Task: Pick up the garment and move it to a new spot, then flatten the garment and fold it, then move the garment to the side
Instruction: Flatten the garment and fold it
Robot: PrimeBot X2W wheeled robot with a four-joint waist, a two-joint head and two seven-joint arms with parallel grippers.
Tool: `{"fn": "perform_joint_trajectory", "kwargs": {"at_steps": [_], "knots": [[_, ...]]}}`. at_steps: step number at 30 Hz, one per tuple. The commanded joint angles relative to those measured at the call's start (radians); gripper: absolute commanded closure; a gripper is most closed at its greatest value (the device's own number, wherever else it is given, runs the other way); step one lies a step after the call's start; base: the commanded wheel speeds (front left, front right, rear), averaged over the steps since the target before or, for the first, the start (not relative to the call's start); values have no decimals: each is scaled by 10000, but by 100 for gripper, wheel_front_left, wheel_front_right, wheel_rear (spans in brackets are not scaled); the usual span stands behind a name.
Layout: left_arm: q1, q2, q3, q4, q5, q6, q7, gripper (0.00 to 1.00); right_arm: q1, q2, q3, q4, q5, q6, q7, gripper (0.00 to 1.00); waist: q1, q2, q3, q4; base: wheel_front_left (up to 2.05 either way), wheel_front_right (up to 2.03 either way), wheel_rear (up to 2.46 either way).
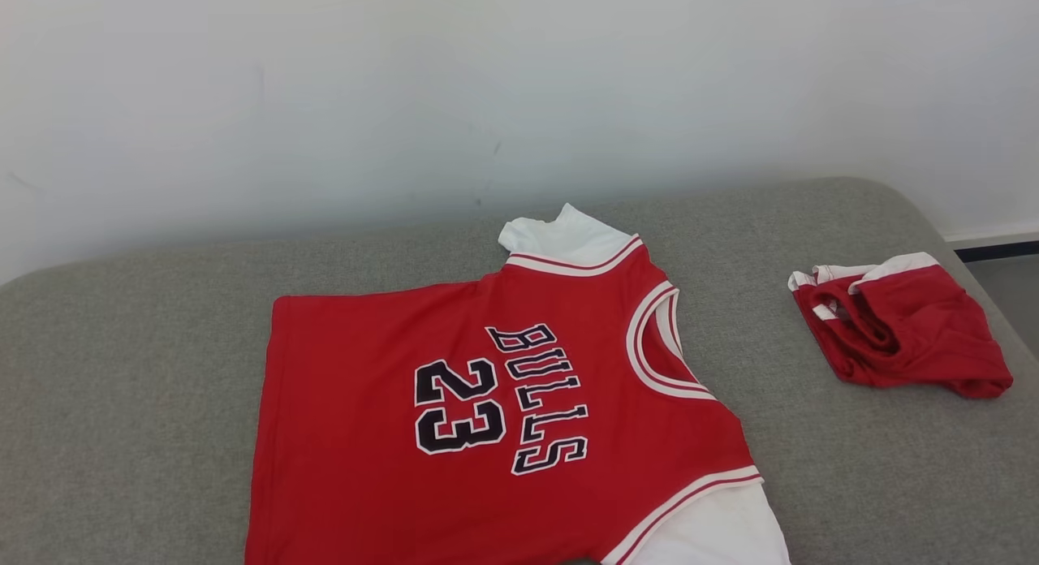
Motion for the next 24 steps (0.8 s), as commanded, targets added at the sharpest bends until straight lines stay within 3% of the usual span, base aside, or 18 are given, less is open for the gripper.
{"fn": "perform_joint_trajectory", "kwargs": {"at_steps": [1, 5, 16, 24], "knots": [[132, 8, -19, 0, -20, 43, -29, 100, 138, -28, 28, 7, -32, -30, 0, 100, 1, 1, 32, 11, 0, 0, 0], [63, 11, 100, -299, 38, 140, -30, 100, 77, -161, 86, -31, 88, -30, 0, 100, 1, 1, 115, 58, 0, 0, 0], [-632, 5, 416, -2916, 405, 211, -30, 100, -1174, -146, -503, -1896, 144, -30, 0, 100, 1, 1, 544, 177, 0, 0, 0], [-1051, 8, 557, -3608, 620, 270, -30, 100, -2242, -172, -634, -2302, 136, -30, 0, 100, 1, 1, 836, 328, 0, 0, 0]]}}
